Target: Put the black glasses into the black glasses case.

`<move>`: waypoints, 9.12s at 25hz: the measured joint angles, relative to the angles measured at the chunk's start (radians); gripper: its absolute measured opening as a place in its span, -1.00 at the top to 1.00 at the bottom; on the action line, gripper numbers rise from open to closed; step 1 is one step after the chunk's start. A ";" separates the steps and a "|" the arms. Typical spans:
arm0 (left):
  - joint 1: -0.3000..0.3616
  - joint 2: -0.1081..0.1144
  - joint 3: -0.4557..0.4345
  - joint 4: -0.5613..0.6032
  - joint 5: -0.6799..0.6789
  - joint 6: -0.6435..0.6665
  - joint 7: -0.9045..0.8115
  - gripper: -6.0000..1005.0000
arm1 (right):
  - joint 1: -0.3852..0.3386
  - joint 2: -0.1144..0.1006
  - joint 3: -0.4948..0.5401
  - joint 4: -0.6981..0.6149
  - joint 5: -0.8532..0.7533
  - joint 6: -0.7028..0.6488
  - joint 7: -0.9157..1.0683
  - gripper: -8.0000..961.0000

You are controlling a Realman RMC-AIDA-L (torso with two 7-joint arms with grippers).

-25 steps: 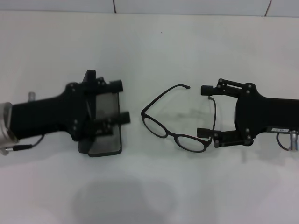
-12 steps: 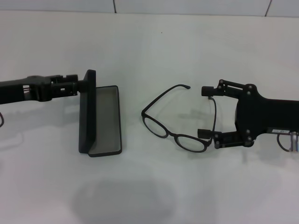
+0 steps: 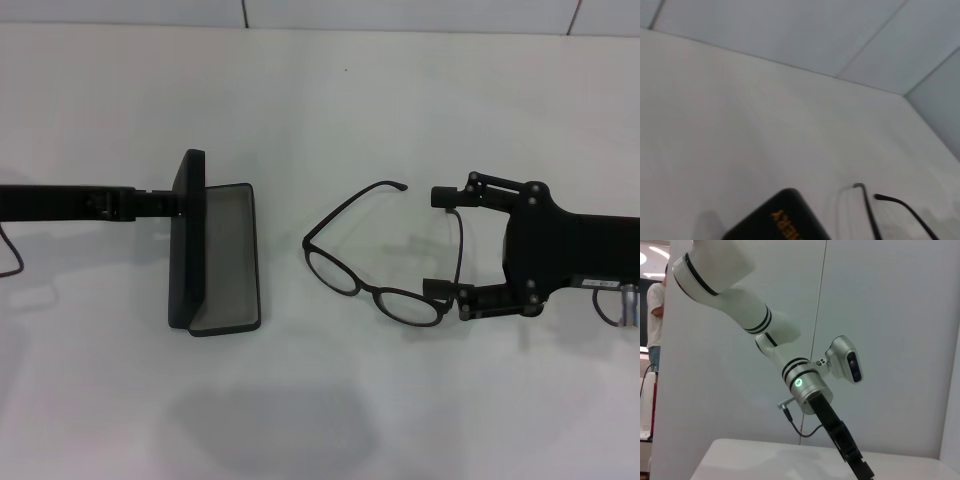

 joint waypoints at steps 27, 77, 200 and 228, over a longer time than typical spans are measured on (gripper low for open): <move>-0.137 -0.058 0.002 -0.110 0.242 -0.149 -0.105 -0.58 | -0.003 0.005 -0.001 0.005 0.000 0.001 -0.026 -0.82; -0.402 -0.067 0.001 0.175 0.244 -0.578 0.743 0.57 | -0.086 0.016 0.011 0.065 0.013 -0.072 -0.211 -0.82; 0.192 -0.070 -0.002 0.673 -0.844 -0.433 1.094 -0.46 | 0.207 0.020 -0.707 -0.588 -0.570 0.505 1.191 -0.37; 0.211 -0.070 -0.002 0.685 -0.828 -0.430 1.095 -0.46 | 0.148 0.010 -0.585 -0.621 -0.571 0.386 1.156 0.61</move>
